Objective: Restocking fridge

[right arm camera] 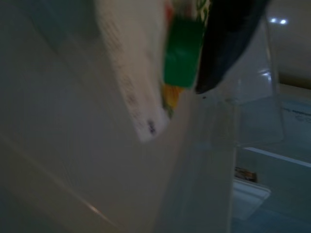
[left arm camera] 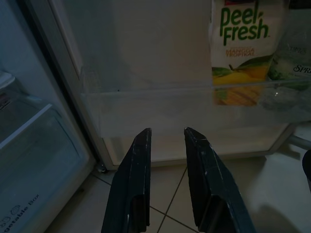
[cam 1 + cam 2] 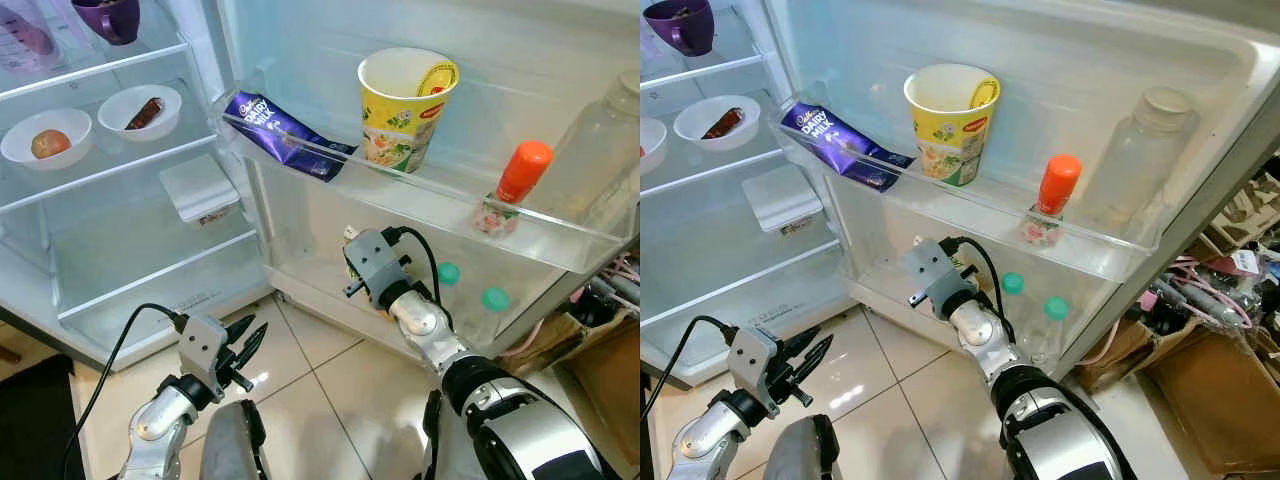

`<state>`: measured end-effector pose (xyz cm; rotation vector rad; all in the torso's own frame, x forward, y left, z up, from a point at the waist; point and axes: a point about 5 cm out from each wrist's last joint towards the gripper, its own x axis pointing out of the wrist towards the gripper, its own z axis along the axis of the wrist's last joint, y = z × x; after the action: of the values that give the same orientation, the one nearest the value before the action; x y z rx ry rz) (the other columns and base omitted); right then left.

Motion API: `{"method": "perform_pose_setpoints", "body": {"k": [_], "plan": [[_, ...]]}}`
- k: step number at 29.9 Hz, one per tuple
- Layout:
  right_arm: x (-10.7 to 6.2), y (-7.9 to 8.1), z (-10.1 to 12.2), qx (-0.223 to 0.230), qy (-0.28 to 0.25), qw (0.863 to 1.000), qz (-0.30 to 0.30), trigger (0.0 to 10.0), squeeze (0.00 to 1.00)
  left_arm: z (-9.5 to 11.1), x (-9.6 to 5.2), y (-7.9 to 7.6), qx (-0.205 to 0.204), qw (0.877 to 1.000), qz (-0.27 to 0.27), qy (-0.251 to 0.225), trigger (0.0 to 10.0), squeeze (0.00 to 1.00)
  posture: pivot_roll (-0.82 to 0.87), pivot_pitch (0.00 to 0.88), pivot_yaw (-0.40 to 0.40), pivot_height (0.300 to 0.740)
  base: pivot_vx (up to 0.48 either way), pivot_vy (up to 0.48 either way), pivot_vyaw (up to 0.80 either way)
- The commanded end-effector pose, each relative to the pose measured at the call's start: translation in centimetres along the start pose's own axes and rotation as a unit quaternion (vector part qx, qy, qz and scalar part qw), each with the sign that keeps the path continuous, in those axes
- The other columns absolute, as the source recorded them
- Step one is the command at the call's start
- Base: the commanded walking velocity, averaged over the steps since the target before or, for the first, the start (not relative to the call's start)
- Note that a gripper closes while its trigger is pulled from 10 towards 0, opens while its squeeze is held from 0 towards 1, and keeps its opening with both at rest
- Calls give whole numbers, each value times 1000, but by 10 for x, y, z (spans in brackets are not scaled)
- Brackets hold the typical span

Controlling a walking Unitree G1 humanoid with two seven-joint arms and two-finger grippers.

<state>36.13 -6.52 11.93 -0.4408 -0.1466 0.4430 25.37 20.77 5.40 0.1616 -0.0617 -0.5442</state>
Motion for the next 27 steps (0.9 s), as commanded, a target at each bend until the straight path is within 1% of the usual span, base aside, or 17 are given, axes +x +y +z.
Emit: {"method": "perform_pose_setpoints", "body": {"k": [1, 2, 4, 7, 8, 9, 10, 11, 13, 14, 15, 16, 19, 21, 24, 25, 27], "plan": [[-4, 0, -8, 6, 17, 1000, -4, 10000, 1000, -4, -3, -2, -3, 1000, -4, 12, 10000, 0, 64, 215, -8, 304, 0, 0, 0], [-4, 0, -8, 6, 17, 1000, -4, 10000, 1000, -4, -3, -2, -3, 1000, -4, 12, 10000, 0, 64, 215, -8, 304, 0, 0, 0], [-4, -6, -6, 18, 6, 1000, -18, 10000, 1000, -3, -2, -2, -3, 1000, -6, 13, 10000, 0, 62, 212, -7, 304, 0, 0, 0], [-4, -8, -5, 20, 1, 1000, -22, 10000, 1000, -3, -1, -2, -3, 1000, -7, 13, 10000, 0, 62, 212, -7, 304, 0, 0, 0], [-4, -10, -3, 25, -7, 999, -25, 10000, 898, -3, 0, -2, -3, 1000, -7, 13, 10000, 0, 61, 206, -5, 304, 0, 0, 0], [-4, -13, -1, 28, -16, 999, -27, 10000, 620, -3, 0, -2, -3, 1000, -8, 14, 10000, 0, 59, 203, -5, 304, 0, 0, 0], [-5, -16, 1, 30, -27, 999, -29, 10000, 435, -3, 1, -2, -4, 1000, -9, 14, 10000, 0, 57, 198, -4, 304, 0, 0, 0], [-5, -16, 1, 30, -27, 999, -29, 10000, 435, -3, 1, -2, -4, 1000, -9, 14, 10000, 0, 57, 198, -4, 304, 0, 0, 0], [-6, -22, 4, 32, -42, 998, -32, 10000, 302, -3, 2, -2, -4, 1000, -9, 14, 10000, 0, 55, 194, -5, 304, 0, 0, 0], [-6, -22, 4, 32, -42, 998, -32, 10000, 302, -3, 2, -2, -4, 1000, -9, 14, 10000, 0, 55, 194, -5, 304, 0, 0, 0], [-7, -24, 5, 29, -48, 998, -35, 10000, 114, -3, 3, -2, -5, 1000, -9, 14, 10000, 0, 53, 190, -3, 304, 0, 0, 0], [-8, -28, 7, 25, -56, 997, -39, 10000, 0, -4, 3, -2, -5, 1000, -9, 14, 10000, 0, 50, 188, -4, 304, 0, 0, 0], [-10, -34, 9, 21, -70, 996, -43, 10000, 0, -3, 5, -2, -5, 1000, -10, 14, 10000, 0, 46, 187, -3, 304, 0, 0, 0], [-15, -38, 12, 28, -87, 995, -34, 10000, 0, -3, 6, -3, -6, 1000, -10, 13, 10000, 0, 42, 185, -1, 304, 0, 0, 0], [-18, -39, 12, 37, -97, 994, -21, 10000, 0, -2, 7, -3, -6, 1000, -11, 11, 10000, 0, 41, 185, -1, 304, 0, 0, 0], [-24, -37, 12, 49, -109, 993, 3, 10000, 0, -2, 9, -3, -7, 1000, -12, 11, 10000, 0, 34, 180, 2, 304, 0, 0, 0], [-27, -37, 12, 51, -113, 992, 13, 10000, 0, -2, 10, -3, -7, 1000, -12, 11, 10000, 0, 32, 178, 2, 304, 0, 0, 0]]}}
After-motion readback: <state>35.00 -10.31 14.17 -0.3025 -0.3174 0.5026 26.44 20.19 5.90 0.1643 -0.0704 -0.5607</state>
